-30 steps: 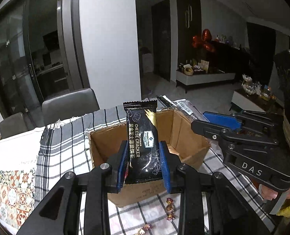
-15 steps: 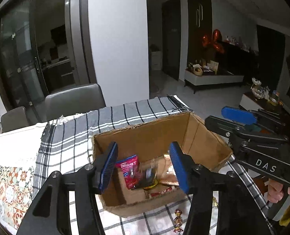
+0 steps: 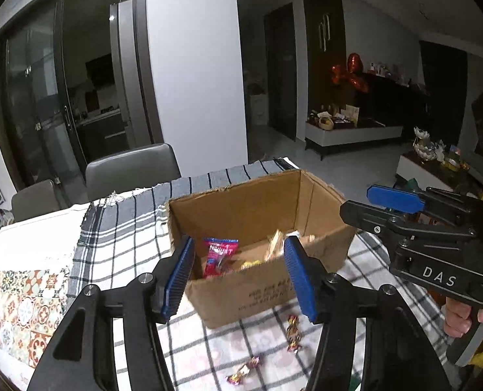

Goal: Organize snacks
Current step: 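Open both grippers over the box to drop the cracker packet and bar, then move both open grippers from the box back to the snack pile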

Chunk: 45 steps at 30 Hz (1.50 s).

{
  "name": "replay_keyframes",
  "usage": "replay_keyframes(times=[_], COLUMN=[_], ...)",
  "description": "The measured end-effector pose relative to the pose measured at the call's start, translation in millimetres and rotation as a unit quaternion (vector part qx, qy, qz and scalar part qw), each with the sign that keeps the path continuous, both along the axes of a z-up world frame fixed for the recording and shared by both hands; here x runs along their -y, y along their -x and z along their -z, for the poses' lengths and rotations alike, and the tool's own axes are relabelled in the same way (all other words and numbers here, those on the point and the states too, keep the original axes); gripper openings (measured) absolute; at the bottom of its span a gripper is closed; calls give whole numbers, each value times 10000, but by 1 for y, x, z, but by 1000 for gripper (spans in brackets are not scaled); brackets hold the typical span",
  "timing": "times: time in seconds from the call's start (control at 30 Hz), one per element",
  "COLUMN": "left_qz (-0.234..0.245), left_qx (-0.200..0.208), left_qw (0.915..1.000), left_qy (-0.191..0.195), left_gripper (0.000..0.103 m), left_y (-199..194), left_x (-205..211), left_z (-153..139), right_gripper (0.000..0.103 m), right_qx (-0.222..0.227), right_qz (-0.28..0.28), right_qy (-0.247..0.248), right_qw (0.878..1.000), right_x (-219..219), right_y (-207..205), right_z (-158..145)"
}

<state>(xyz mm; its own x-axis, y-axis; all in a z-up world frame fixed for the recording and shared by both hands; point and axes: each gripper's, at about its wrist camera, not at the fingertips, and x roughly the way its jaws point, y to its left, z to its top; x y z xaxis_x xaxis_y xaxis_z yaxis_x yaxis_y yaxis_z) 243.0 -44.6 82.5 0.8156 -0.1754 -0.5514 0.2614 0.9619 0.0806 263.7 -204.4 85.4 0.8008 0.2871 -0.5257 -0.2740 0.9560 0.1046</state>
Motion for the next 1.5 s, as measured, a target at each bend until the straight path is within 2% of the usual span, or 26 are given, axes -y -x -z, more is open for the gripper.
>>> replay_keyframes(times=[0.3, 0.8, 1.1, 1.2, 1.5], left_qz=[24, 286, 417, 446, 521], left_qx=[-89, -707, -1201, -1311, -1634], left_qw=[9999, 9966, 9914, 9900, 9852], left_qy=[-102, -306, -319, -287, -87], left_gripper=[56, 56, 55, 51, 49], left_y=[26, 47, 42, 38, 26], left_x=[-13, -23, -25, -25, -26], left_z=[20, 83, 123, 132, 154], right_gripper=[46, 46, 46, 46, 45], right_qx=[-74, -780, -1195, -1350, -1591], right_qz=[-95, -297, -374, -377, -437], right_qy=[90, 178, 284, 268, 289], right_qw=[9999, 9964, 9917, 9898, 9859], right_x=[-17, -33, -41, -41, -46], right_y=[26, 36, 30, 25, 13], right_z=[21, 87, 127, 139, 159])
